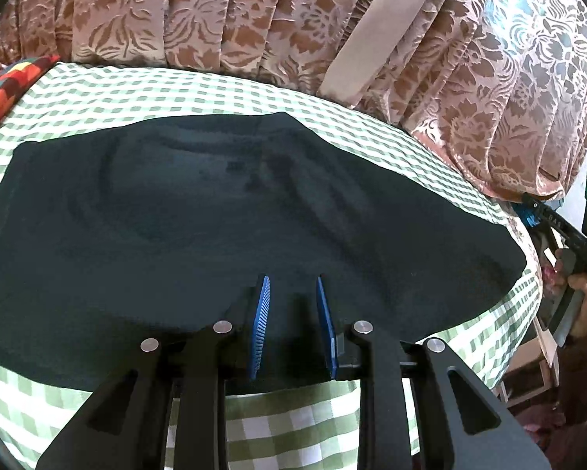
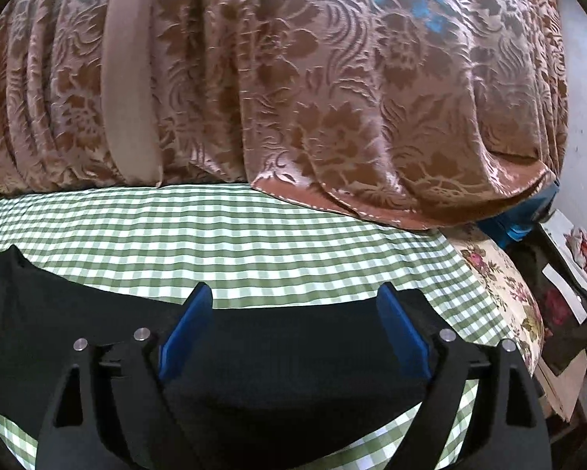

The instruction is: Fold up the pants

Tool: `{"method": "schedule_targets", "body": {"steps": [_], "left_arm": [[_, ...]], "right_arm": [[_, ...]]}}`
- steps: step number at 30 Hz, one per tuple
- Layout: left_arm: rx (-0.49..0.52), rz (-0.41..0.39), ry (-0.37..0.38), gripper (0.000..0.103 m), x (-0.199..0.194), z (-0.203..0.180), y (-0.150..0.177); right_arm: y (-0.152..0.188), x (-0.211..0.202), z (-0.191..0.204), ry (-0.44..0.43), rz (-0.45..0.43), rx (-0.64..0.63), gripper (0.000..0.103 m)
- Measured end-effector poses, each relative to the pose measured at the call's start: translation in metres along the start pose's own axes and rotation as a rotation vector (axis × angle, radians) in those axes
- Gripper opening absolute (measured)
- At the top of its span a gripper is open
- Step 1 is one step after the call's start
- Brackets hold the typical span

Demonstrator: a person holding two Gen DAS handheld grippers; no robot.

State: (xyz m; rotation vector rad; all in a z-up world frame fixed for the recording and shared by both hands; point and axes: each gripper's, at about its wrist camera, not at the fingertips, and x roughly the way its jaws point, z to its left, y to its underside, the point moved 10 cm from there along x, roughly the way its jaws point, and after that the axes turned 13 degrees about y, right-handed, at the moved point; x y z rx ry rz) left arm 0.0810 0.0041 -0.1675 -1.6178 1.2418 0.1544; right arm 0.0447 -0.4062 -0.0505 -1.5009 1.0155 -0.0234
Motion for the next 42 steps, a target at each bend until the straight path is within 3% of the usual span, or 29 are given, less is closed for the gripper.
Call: {"method": "schedule_targets", "body": {"steps": [13, 23, 27, 32, 37, 42], "left_arm": [[0.004, 0.002, 0.001, 0.023, 0.001, -0.002, 0.001], [-0.002, -0.011, -0.003, 0.023, -0.003, 0.001, 0.000], [-0.017, -0.020, -0.010, 0.023, -0.007, 0.005, 0.003], [-0.022, -0.040, -0.016, 0.023, -0.016, 0.006, 0.005], [-0.040, -0.061, -0.039, 0.023, -0.029, 0.013, 0.007], [-0.083, -0.089, -0.078, 0.023, -0.050, 0.028, 0.013]], "right_arm": [[-0.003, 0.003, -0.018, 0.017, -0.003, 0.026, 0.088], [-0.001, -0.001, -0.010, 0.005, -0.006, 0.012, 0.091], [0.012, 0.002, 0.003, -0.082, 0.053, 0.049, 0.093], [0.042, 0.003, 0.036, -0.143, 0.110, -0.003, 0.094], [0.058, 0.000, 0.060, -0.166, 0.130, -0.042, 0.094], [0.063, -0.014, 0.098, -0.253, 0.107, -0.110, 0.094]]}}
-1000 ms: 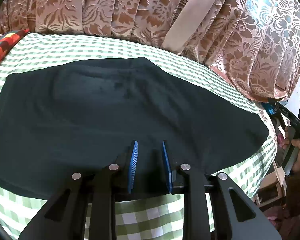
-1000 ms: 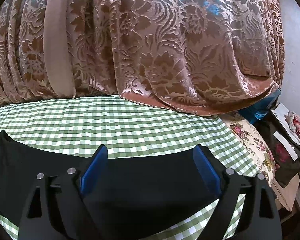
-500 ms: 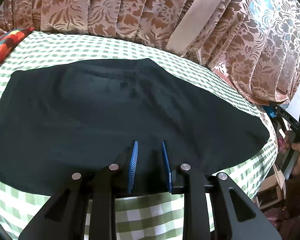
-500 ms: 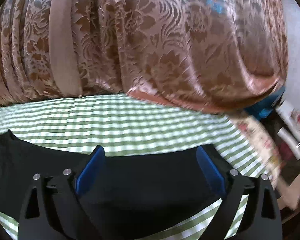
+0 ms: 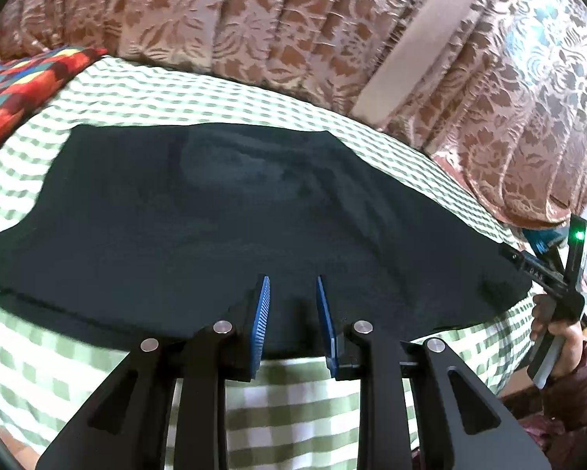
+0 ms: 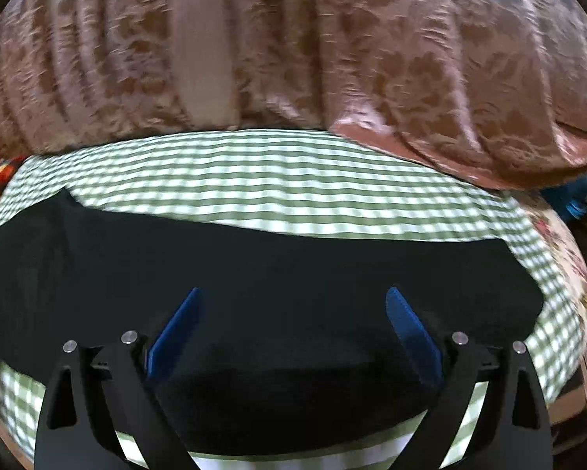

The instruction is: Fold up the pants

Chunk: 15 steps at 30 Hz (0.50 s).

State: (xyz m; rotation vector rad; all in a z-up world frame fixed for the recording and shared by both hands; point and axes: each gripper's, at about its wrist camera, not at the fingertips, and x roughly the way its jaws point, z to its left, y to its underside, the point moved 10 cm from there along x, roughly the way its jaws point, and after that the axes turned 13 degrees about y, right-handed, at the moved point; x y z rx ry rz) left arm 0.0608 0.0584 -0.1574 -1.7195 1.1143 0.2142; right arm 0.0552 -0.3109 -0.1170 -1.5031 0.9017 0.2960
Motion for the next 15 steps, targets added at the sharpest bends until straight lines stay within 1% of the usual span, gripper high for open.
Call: {"method": "schedule_targets", "body": {"steps": [3, 5, 8, 10, 11, 13, 14, 15], "left_arm": [[-0.076, -0.034, -0.029, 0.023, -0.022, 0.019, 0.003], [-0.108, -0.061, -0.066, 0.023, -0.039, 0.033, 0.004], [-0.221, -0.117, -0.096, 0.023, -0.075, 0.063, 0.009], [-0.301, -0.174, -0.127, 0.023, -0.101, 0.087, 0.009], [-0.360, -0.208, -0.119, 0.023, -0.112, 0.099, 0.009], [-0.426, -0.250, -0.093, 0.023, -0.124, 0.111, 0.007], [-0.442, -0.265, -0.087, 0.023, -0.127, 0.113, 0.005], [-0.465, -0.279, -0.083, 0.031, -0.129, 0.117, 0.003]], "right_arm": [[0.005, -0.003, 0.021, -0.073, 0.000, -0.023, 0.094], [0.008, -0.006, 0.034, -0.126, -0.006, -0.043, 0.094], [0.015, -0.011, 0.055, -0.215, 0.001, -0.063, 0.094], [0.019, -0.011, 0.063, -0.251, 0.011, -0.067, 0.094], [0.020, -0.012, 0.067, -0.262, 0.015, -0.070, 0.094], [0.023, -0.013, 0.074, -0.285, 0.022, -0.081, 0.094], [0.023, -0.013, 0.075, -0.290, 0.026, -0.083, 0.094], [0.025, -0.013, 0.078, -0.293, 0.031, -0.087, 0.094]]}}
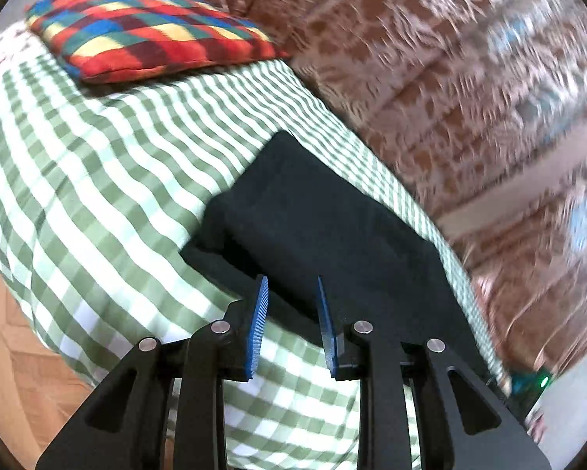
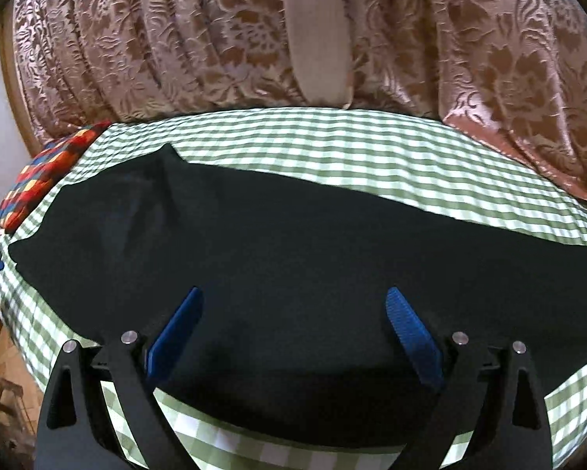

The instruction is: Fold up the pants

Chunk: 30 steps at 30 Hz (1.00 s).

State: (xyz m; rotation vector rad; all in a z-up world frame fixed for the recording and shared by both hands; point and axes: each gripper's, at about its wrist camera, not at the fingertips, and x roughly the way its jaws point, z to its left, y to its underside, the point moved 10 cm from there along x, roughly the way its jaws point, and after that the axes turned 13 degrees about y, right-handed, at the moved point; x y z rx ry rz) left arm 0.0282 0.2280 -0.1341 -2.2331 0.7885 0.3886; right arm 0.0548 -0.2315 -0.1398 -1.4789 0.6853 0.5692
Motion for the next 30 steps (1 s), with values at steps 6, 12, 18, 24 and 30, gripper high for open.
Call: {"method": "schedule_targets", "body": {"steps": [6, 12, 18, 24, 30], "left_arm": [[-0.152, -0.025, 0.003, 0.045, 0.017, 0.016, -0.018], [-0.003, -0.037, -0.039, 0.005, 0.017, -0.003, -0.025], [0.019, 0.072, -0.179, 0.005, 0.020, 0.034, 0.002], [0.059, 0.047, -0.260, 0.031, 0.012, 0.032, -0.005], [0.216, -0.045, -0.285, 0.031, 0.003, -0.007, -0.027]], "right_arm": [[0.004, 0.006, 0.001, 0.016, 0.026, -0.013, 0.094], [0.008, 0.009, -0.002, 0.024, 0.035, -0.011, 0.094], [0.025, 0.032, -0.005, 0.042, 0.118, -0.008, 0.094], [0.018, 0.027, -0.002, 0.000, 0.133, -0.011, 0.094], [-0.029, 0.021, 0.031, -0.176, 0.111, 0.011, 0.075]]}}
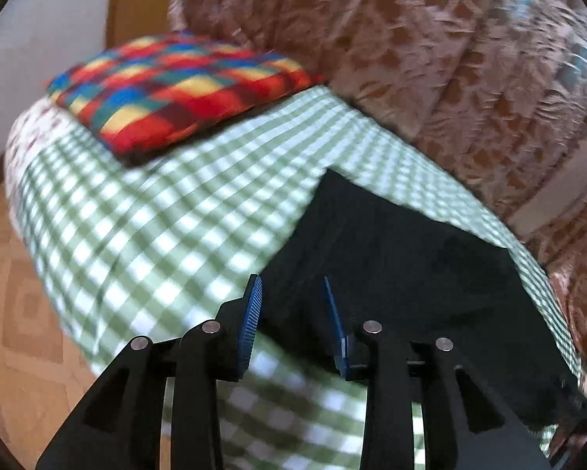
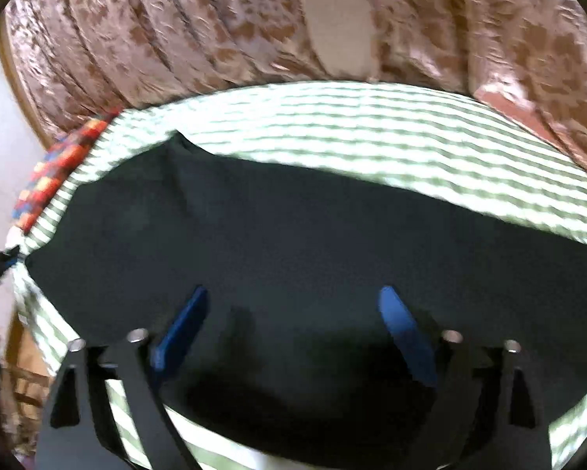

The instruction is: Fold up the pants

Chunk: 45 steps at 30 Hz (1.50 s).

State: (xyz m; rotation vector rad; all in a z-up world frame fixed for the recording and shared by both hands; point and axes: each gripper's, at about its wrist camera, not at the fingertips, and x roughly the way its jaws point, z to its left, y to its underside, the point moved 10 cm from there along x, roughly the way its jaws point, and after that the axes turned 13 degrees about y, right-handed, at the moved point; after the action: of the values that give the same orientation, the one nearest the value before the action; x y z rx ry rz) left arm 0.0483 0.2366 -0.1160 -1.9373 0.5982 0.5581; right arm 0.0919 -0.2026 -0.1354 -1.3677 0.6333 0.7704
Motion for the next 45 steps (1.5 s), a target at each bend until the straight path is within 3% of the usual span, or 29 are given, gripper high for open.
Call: {"method": "schedule_targets", "body": {"steps": [2, 4, 6, 8, 9, 14, 15, 16, 17, 18, 21, 22, 25, 27, 30, 31, 33, 34, 40, 45], "left_arm": [[0.063, 0.000, 0.030, 0.031, 0.006, -0.021, -0.005], [0.128, 0.025, 0.045, 0.031, 0.019, -0.041, -0.002], [0.148, 0.055, 0.075, 0.031, 0.033, -0.054, 0.004], [0.157, 0.072, 0.102, 0.031, 0.044, -0.066, 0.009], [0.164, 0.083, 0.121, 0.031, 0.050, -0.073, 0.012], [0.235, 0.126, 0.173, 0.031, 0.068, -0.100, 0.029], [0.257, 0.139, 0.180, 0.031, 0.072, -0.106, 0.034], [0.270, 0.147, 0.187, 0.031, 0.075, -0.110, 0.037], [0.283, 0.154, 0.195, 0.031, 0.078, -0.114, 0.040], [0.297, 0.158, 0.207, 0.031, 0.081, -0.119, 0.042], [0.312, 0.164, 0.215, 0.031, 0.091, -0.128, 0.042], [0.310, 0.164, 0.215, 0.031, 0.094, -0.129, 0.041], [0.295, 0.248, 0.154, 0.031, 0.122, -0.118, 0.049], [0.287, 0.246, 0.140, 0.031, 0.131, -0.114, 0.051], [0.295, 0.246, 0.126, 0.031, 0.126, -0.116, 0.050], [0.289, 0.243, 0.129, 0.031, 0.123, -0.117, 0.049], [0.275, 0.231, 0.142, 0.031, 0.116, -0.118, 0.046], [0.270, 0.222, 0.147, 0.031, 0.114, -0.119, 0.045], [0.285, 0.184, 0.179, 0.031, 0.103, -0.143, 0.043], [0.320, 0.210, 0.197, 0.031, 0.108, -0.164, 0.057]], "right_arm": [[-0.016, 0.006, 0.017, -0.066, 0.002, -0.019, 0.055], [-0.034, 0.015, 0.039, -0.135, 0.009, -0.033, 0.053], [-0.055, 0.028, 0.060, -0.178, 0.010, -0.039, 0.055], [-0.075, 0.044, 0.075, -0.219, 0.023, -0.026, 0.069], [-0.084, 0.052, 0.083, -0.246, 0.040, -0.027, 0.071], [-0.103, 0.095, 0.118, -0.328, 0.168, -0.037, 0.070], [-0.102, 0.105, 0.128, -0.363, 0.215, -0.041, 0.065], [-0.099, 0.111, 0.134, -0.372, 0.237, -0.049, 0.051], [-0.099, 0.117, 0.137, -0.356, 0.248, -0.071, 0.022], [-0.104, 0.122, 0.138, -0.316, 0.232, -0.091, 0.012], [-0.116, 0.129, 0.131, -0.274, 0.193, -0.093, 0.008], [-0.116, 0.139, 0.127, -0.223, 0.189, -0.108, 0.007], [-0.108, 0.163, 0.128, -0.150, 0.177, -0.155, 0.007], [-0.109, 0.160, 0.130, -0.120, 0.145, -0.183, 0.008], [-0.107, 0.140, 0.130, -0.119, 0.099, -0.213, 0.017], [-0.107, 0.131, 0.129, -0.118, 0.079, -0.220, 0.025], [-0.105, 0.106, 0.122, -0.071, -0.008, -0.244, 0.054], [-0.101, 0.095, 0.118, -0.062, -0.036, -0.253, 0.061], [-0.073, 0.055, 0.110, -0.020, -0.106, -0.264, 0.061], [-0.053, 0.031, 0.094, 0.023, -0.136, -0.242, 0.061]]}}
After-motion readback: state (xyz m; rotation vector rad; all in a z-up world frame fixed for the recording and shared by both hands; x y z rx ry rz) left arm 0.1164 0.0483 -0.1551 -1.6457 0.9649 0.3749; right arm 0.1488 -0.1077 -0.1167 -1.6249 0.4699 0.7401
